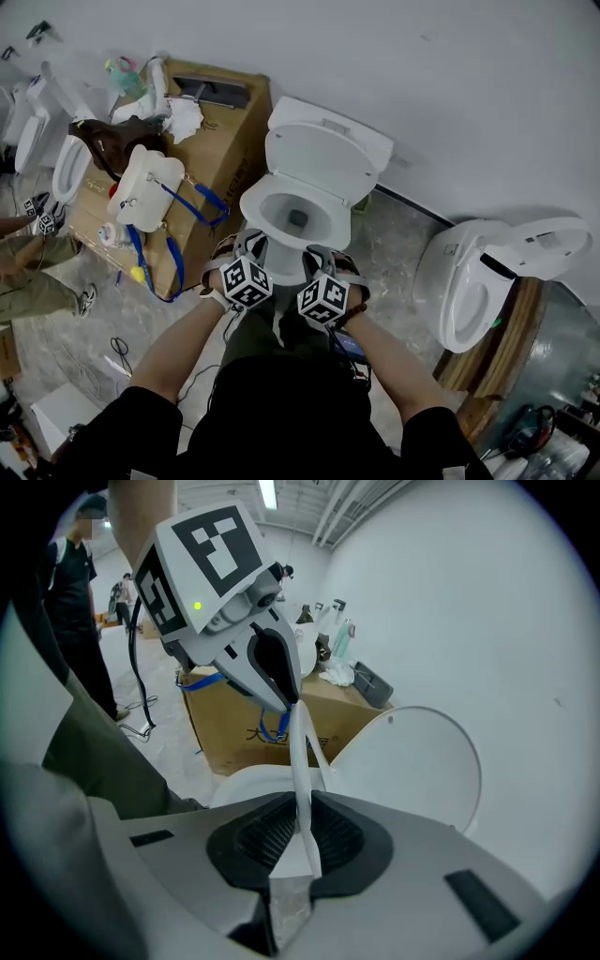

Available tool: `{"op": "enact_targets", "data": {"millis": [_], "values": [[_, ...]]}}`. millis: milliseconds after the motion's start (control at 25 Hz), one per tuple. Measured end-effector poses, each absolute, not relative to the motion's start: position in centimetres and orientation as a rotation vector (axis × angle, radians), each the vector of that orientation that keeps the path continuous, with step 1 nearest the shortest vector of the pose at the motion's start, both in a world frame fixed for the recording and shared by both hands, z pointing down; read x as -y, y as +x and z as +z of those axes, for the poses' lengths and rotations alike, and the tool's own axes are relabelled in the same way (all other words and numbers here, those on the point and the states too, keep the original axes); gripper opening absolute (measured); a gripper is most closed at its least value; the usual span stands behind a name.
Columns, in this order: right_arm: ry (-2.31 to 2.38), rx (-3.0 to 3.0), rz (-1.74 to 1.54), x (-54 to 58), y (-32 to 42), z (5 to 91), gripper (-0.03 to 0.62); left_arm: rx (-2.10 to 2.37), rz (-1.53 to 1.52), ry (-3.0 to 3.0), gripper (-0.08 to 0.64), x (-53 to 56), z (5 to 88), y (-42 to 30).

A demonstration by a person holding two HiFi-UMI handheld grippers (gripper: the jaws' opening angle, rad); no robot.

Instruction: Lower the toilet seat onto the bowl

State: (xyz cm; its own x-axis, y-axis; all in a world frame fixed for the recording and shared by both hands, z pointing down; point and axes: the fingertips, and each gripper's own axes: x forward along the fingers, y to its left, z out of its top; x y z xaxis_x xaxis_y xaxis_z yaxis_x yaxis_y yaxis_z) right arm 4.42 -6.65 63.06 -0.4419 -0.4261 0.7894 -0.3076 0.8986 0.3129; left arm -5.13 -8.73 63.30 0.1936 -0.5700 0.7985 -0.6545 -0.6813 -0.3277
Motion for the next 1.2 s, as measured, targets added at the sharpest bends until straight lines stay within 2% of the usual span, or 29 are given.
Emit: {"op": "enact_targets", "data": {"millis": [480, 560, 840, 1200], "values": [[0.480, 2.111, -0.167, 4.5, 3.7, 64.8, 0.067, 1.209, 1.565, 2.342, 0.071, 6.5, 65.3, -5.4], [0.454, 2.114, -0.153, 3.9, 3.4, 65.5, 0.071, 1.178, 1.589, 2.346, 0.091, 6.1, 66.1, -5.9], [0.402, 2.082, -0.144, 1.8, 2.9, 67.9, 0.075, 0.915, 1.852, 2.474, 0.127, 5.2, 69.1, -7.1], [0.330, 2.058, -0.121, -0.7, 2.1, 71.4, 0.080, 0.650, 1.870, 2.578, 0.127, 2.6, 72.6, -7.5]]}}
